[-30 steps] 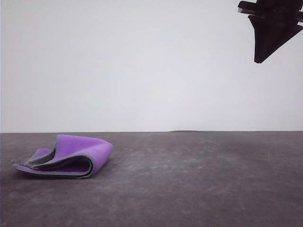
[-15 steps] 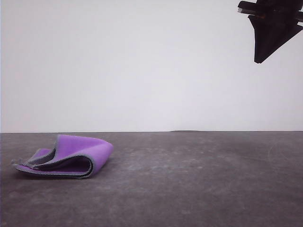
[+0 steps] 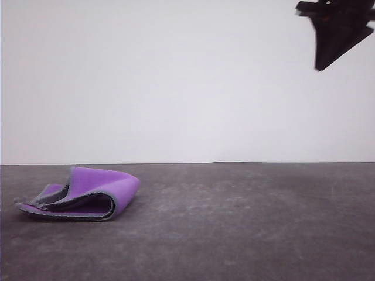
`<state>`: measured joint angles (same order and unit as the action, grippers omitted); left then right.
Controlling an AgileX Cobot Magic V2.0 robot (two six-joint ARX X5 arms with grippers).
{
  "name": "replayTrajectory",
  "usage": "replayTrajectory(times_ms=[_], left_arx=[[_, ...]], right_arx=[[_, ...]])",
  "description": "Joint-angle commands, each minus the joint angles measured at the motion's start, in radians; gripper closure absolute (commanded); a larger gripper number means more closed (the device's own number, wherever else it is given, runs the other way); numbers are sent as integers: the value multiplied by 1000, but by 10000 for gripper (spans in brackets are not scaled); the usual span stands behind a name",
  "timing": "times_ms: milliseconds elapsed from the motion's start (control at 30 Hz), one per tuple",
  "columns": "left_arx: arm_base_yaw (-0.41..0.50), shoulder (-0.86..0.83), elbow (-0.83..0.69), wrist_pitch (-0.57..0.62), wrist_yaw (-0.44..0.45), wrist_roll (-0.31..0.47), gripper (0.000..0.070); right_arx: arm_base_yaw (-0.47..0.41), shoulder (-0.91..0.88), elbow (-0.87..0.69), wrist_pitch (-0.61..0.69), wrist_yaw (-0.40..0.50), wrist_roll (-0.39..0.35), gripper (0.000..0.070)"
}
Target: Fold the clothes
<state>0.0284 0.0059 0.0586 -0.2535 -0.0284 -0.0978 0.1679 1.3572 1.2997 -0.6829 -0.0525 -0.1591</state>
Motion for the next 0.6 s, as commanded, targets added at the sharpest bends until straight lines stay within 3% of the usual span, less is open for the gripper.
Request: replayTrajectory(times_ms=[0, 433, 567], left_arx=[[0, -1, -18, -11, 3, -5, 684], [0, -1, -18, -11, 3, -5, 684], [0, -1, -18, -11, 3, -5, 684]], right_arx=[[-18, -75, -50, 59, 0, 16, 685], [-181, -713, -735, 479, 2, 63, 685], [-214, -910, -913, 536, 28, 63, 685]])
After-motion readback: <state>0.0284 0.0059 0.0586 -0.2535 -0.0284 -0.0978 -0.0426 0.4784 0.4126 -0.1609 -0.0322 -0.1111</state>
